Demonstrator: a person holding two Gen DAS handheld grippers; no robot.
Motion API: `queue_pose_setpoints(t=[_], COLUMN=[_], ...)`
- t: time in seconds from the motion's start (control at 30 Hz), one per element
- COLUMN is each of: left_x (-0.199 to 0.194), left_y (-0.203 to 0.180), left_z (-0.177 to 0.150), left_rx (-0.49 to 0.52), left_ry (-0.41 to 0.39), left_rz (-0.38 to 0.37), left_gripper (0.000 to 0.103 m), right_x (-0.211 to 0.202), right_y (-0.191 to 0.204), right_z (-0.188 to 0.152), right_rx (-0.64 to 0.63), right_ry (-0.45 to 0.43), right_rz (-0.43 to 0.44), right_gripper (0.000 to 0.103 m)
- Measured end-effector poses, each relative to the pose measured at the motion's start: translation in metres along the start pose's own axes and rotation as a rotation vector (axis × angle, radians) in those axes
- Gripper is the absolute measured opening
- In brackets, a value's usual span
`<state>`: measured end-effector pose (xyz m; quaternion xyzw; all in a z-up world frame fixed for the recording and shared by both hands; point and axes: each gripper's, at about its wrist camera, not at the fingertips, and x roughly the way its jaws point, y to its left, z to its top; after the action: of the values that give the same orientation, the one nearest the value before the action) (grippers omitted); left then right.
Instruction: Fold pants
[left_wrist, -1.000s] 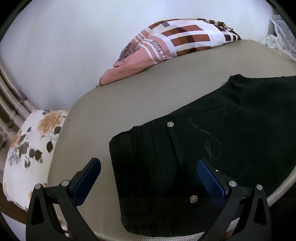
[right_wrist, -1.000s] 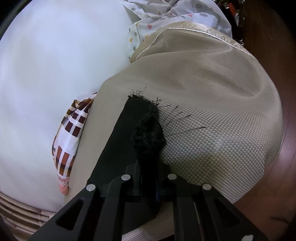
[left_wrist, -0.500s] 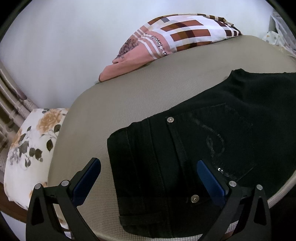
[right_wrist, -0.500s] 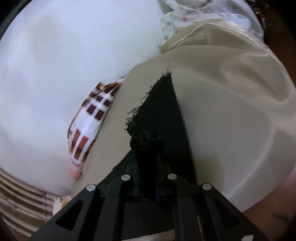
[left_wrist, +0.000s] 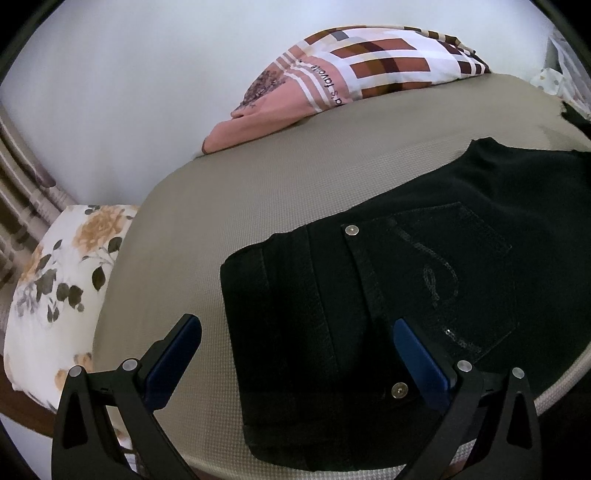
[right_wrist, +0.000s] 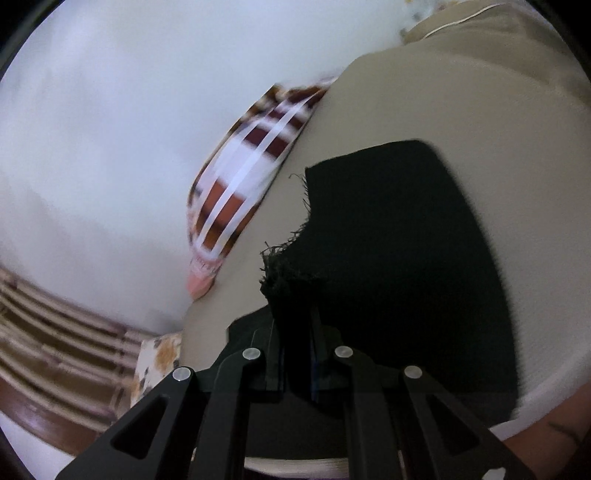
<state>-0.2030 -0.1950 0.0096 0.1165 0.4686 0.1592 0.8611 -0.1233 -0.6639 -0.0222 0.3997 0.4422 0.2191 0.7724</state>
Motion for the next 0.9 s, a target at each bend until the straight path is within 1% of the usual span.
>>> queue_pose_setpoints(t=[0.1, 0.23, 0.37, 0.47, 0.63, 0.9], left_x=[0.003, 0.007, 0.011, 0.012, 0.015, 0.016], left_y=[0.0, 0.001, 0.002, 0.003, 0.006, 0.007], left_z=[0.0, -0.002, -0.003, -0.003, -0.004, -0.004], left_rx=[-0.004, -0.007, -0.009, -0.014, -0.027, -0.037], left_ry=[0.011, 0.021, 0.03, 0.033, 0.035, 0.038], left_rz=[-0.007, -0.015, -0.019, -0.027, -0.036, -0.044], left_gripper=[0.103, 0.103, 0.103, 0.103, 0.103, 0.103], right_x=[0.022, 0.052, 0.078, 0.094, 0.11, 0.104], right_y=[0.018, 0.036, 0.049, 0.057, 0.067, 0.064], right_z=[-0.018, -0.046, -0.073, -0.09, -0.111, -0.126], right_rx=[-0.028, -0.074, -0.1, -0.118, -0.157, -0.2], right_ry=[0.055, 0.138, 0.194, 0.234, 0.277, 0.309], right_rz=[0.037, 0.061, 0.093, 0.099, 0.108, 0.13], right_gripper=[0.01, 0.01, 0.01, 0.01, 0.011, 0.011])
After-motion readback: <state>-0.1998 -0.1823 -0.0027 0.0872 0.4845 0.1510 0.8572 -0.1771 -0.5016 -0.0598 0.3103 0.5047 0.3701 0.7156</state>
